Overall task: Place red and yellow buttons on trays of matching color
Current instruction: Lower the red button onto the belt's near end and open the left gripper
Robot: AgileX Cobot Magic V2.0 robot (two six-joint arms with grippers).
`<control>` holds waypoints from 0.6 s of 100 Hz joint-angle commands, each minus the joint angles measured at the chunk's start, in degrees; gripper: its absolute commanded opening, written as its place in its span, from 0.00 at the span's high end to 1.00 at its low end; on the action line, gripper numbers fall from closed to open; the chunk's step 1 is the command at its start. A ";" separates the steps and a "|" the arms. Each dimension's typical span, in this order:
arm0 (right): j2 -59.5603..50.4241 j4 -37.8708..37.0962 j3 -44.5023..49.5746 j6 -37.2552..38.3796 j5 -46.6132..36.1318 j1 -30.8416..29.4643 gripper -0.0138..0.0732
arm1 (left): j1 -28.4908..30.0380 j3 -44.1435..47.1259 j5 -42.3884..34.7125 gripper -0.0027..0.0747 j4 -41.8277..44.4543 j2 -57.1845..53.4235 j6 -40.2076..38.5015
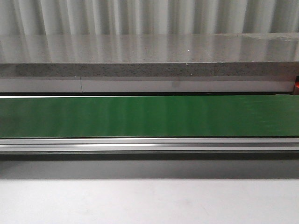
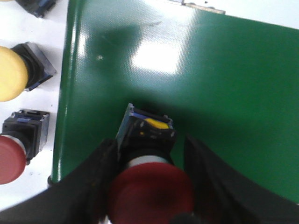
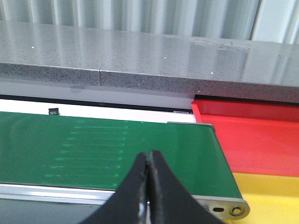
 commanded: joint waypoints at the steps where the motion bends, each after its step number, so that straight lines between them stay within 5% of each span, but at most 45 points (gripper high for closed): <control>1: -0.95 -0.63 0.12 -0.17 -4.97 -0.38 0.92 | -0.37 -2.03 0.19 0.85 -1.38 -1.36 -0.52; 20: -0.90 -0.63 0.12 -0.17 -4.97 -0.39 0.92 | -0.37 -2.03 0.76 0.74 -1.63 -0.08 -0.52; 46: -0.90 -0.63 0.12 -0.17 -4.97 -0.39 0.92 | -0.37 -3.88 -1.72 0.25 -5.64 0.00 -0.52; 60: -0.90 -0.63 0.12 -0.17 -4.97 -0.39 0.92 | -0.37 -6.98 -1.83 0.25 -7.49 0.00 -0.52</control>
